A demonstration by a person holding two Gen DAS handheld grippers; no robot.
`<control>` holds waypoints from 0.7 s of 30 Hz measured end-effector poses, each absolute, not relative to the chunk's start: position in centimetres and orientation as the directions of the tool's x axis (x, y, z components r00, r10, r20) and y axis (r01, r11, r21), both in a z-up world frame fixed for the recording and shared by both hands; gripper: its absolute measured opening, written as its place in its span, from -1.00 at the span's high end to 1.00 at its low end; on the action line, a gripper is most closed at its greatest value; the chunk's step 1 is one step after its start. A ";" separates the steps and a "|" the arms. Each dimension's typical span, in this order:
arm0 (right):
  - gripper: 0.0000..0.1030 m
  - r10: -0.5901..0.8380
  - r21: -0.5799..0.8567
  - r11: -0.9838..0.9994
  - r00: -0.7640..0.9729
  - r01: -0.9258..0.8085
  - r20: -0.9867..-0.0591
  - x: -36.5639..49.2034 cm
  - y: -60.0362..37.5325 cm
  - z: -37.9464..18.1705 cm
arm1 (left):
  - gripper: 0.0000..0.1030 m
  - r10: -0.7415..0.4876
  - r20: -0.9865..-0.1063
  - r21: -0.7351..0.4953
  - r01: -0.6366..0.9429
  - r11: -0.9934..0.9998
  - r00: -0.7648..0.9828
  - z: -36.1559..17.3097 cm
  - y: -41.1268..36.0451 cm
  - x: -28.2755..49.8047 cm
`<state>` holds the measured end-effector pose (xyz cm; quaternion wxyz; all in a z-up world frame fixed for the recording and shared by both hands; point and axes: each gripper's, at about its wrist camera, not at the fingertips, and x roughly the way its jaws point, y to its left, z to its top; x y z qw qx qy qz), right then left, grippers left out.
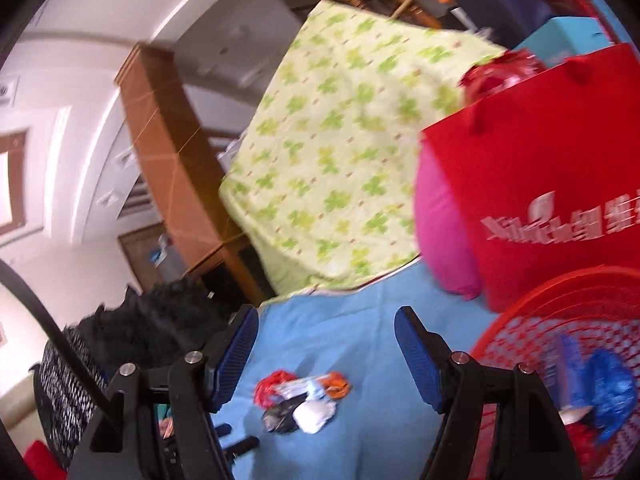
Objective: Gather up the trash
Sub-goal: 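Move both tools back over the blanket, right tool approaching the white bag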
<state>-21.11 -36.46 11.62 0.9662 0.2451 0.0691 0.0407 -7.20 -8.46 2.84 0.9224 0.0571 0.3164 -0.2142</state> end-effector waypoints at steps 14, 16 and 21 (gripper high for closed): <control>-0.43 0.227 0.469 0.883 0.898 -0.026 -0.377 -12.4 -29.6 5.3 | -0.38 -0.115 -0.628 0.064 0.198 0.978 0.769 -0.3 -3.0 -2.8; -0.43 0.240 0.474 0.880 0.883 -0.024 -0.403 -11.6 -29.1 4.4 | -0.38 -0.099 -0.632 0.087 0.198 0.976 0.768 -0.6 -3.6 -2.7; -0.43 0.273 0.491 0.871 0.850 -0.019 -0.451 -9.8 -28.2 2.8 | -0.38 -0.082 -0.640 0.121 0.206 0.971 0.764 -0.8 -4.2 -2.9</control>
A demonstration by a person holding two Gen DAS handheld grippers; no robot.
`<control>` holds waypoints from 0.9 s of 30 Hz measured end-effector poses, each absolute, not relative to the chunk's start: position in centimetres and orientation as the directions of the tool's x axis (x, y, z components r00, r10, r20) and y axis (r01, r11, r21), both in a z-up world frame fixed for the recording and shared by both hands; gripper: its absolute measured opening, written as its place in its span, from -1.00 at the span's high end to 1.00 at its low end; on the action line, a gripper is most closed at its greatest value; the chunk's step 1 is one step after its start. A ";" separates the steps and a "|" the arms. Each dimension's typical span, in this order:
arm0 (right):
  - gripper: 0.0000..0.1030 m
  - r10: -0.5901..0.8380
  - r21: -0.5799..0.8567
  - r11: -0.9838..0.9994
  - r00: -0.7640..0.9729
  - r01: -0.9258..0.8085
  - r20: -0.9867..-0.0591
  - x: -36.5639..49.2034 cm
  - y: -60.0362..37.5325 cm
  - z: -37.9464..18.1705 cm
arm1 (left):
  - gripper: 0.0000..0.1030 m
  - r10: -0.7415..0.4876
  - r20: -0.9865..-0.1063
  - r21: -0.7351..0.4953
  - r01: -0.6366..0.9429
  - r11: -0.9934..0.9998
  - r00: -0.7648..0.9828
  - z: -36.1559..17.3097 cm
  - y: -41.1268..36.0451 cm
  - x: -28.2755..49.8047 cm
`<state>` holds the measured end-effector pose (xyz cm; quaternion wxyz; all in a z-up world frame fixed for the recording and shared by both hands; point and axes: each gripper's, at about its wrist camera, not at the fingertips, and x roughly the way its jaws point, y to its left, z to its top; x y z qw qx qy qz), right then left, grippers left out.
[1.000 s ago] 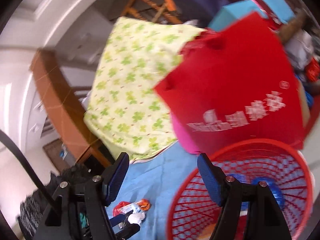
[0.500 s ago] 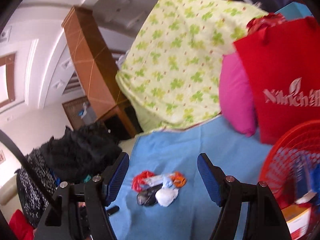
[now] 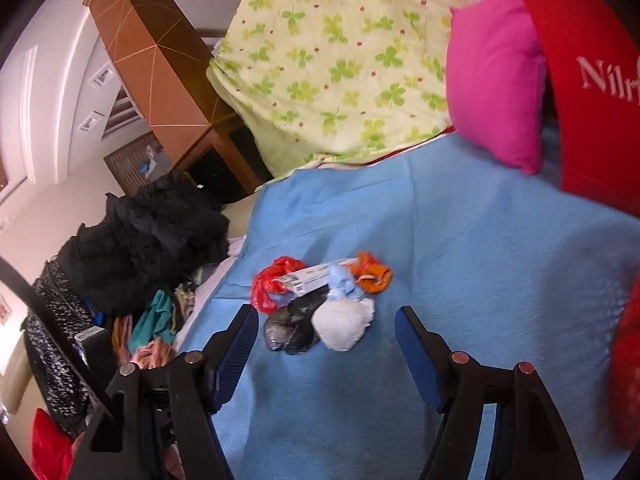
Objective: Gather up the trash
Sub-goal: 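Move both tools back over the blanket, right tool approaching the white bag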
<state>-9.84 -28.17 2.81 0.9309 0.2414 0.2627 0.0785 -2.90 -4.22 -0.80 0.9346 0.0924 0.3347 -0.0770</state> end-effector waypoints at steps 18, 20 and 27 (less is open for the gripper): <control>-0.26 0.389 0.602 0.796 0.708 0.064 -0.590 0.2 -26.2 -3.9 | -0.38 -0.054 -0.674 0.119 0.181 0.976 0.737 -1.6 -3.4 0.0; -0.26 0.372 0.587 0.805 0.696 0.088 -0.614 1.0 -25.8 -4.4 | -0.38 -0.060 -0.675 0.113 0.183 0.977 0.736 -1.7 -3.2 0.5; -0.05 0.344 0.548 0.827 0.655 0.129 -0.673 3.4 -25.2 -6.4 | -0.38 -0.098 -0.701 0.091 0.225 0.970 0.706 -2.5 -3.9 2.2</control>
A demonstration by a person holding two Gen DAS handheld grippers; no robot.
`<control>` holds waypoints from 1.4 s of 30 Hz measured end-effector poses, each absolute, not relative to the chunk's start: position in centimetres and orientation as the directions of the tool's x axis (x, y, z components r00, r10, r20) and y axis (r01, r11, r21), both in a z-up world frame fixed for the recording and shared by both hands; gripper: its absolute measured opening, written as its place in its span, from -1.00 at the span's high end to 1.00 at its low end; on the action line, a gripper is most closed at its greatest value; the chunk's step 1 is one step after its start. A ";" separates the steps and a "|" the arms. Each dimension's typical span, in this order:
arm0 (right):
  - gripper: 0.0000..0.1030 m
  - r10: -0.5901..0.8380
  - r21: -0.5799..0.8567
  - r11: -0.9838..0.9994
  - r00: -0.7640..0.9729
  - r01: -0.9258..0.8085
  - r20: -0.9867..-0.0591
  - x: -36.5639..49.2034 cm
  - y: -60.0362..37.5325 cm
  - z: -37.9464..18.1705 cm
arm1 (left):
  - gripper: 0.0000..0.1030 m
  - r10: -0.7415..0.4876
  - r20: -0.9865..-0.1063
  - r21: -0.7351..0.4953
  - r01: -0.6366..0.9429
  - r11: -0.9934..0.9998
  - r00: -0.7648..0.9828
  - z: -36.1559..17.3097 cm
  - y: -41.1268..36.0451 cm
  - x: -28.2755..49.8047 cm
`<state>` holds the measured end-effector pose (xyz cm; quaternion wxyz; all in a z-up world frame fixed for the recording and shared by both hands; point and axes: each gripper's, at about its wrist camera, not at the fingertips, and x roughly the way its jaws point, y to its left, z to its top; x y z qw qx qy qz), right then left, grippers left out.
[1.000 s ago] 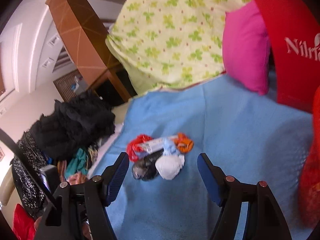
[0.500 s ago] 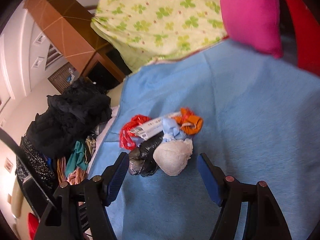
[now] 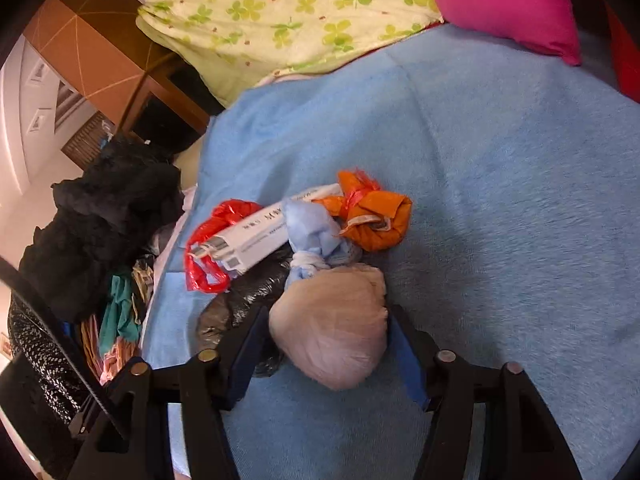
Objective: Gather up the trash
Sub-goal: 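Move both tools back over the blanket, right tool approaching the white bag, then close the left tool on the black plastic bag while the right tool grasps the white bag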
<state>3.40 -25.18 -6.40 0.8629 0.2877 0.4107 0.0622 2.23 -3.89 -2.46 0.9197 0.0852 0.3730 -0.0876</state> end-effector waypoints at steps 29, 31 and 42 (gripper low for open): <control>0.16 0.267 0.518 0.840 0.709 0.161 -0.653 -3.5 -31.8 -2.2 | 0.38 -0.315 -0.779 -0.147 0.331 0.932 0.542 -5.6 -8.8 6.5; 0.16 0.264 0.516 0.842 0.712 0.160 -0.650 -3.8 -31.8 -2.0 | 0.43 -0.314 -0.772 -0.142 0.331 0.933 0.553 -5.4 -8.7 6.2; 0.16 0.233 0.466 0.873 0.714 0.146 -0.660 -5.0 -31.2 -1.1 | 0.47 -0.302 -0.774 -0.136 0.319 0.938 0.557 -4.4 -6.9 1.7</control>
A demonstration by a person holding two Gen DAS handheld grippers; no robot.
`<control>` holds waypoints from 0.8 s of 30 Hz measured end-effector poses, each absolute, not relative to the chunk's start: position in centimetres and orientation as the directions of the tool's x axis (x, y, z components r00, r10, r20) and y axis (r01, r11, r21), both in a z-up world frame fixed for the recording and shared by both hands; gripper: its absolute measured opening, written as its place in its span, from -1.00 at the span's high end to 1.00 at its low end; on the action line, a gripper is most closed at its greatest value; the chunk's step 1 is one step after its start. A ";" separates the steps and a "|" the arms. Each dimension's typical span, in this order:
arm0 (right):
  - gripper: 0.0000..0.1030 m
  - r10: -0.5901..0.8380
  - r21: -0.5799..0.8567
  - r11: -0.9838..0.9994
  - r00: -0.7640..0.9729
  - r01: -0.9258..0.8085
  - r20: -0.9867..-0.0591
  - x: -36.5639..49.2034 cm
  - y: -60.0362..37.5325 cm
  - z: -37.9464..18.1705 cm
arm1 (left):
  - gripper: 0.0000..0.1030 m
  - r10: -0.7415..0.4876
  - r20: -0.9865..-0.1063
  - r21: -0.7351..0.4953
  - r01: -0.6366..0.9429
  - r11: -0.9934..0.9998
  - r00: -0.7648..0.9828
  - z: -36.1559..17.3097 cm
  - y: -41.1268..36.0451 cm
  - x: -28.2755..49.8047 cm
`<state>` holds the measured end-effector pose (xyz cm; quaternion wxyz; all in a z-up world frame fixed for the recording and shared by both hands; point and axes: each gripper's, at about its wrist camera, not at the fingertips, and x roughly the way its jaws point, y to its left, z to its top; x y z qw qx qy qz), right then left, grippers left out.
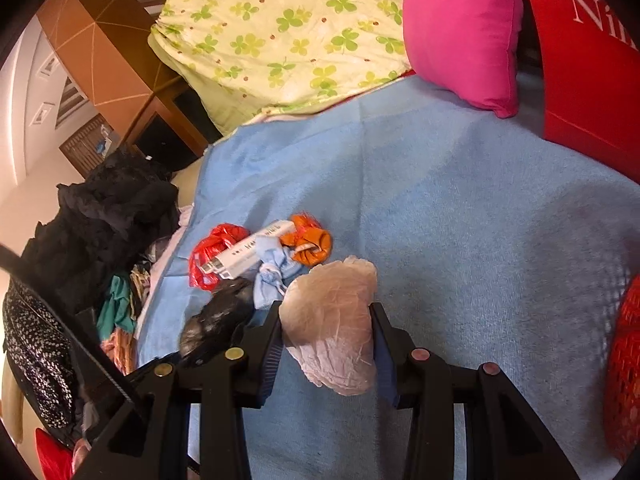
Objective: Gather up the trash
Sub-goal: 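Close the left tool on the black plastic bag while the right tool grasps the white bag, then lift the black bag with the left tool while the right tool lifts the white bag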
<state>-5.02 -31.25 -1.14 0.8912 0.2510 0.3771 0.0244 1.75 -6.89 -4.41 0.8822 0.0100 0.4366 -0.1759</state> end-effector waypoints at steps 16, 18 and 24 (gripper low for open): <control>-0.19 0.253 0.432 0.874 0.550 0.222 -0.796 -2.8 -29.6 -5.8 | -0.33 -0.270 -0.784 -0.115 0.297 0.948 0.559 -4.5 -5.8 2.3; -0.20 0.253 0.434 0.872 0.550 0.226 -0.796 -2.9 -29.7 -5.8 | -0.33 -0.261 -0.788 -0.112 0.288 0.951 0.557 -4.7 -5.9 2.8; -0.20 0.243 0.424 0.879 0.560 0.219 -0.792 -3.2 -29.9 -5.7 | -0.13 -0.260 -0.794 -0.107 0.295 0.949 0.549 -5.3 -6.6 3.0</control>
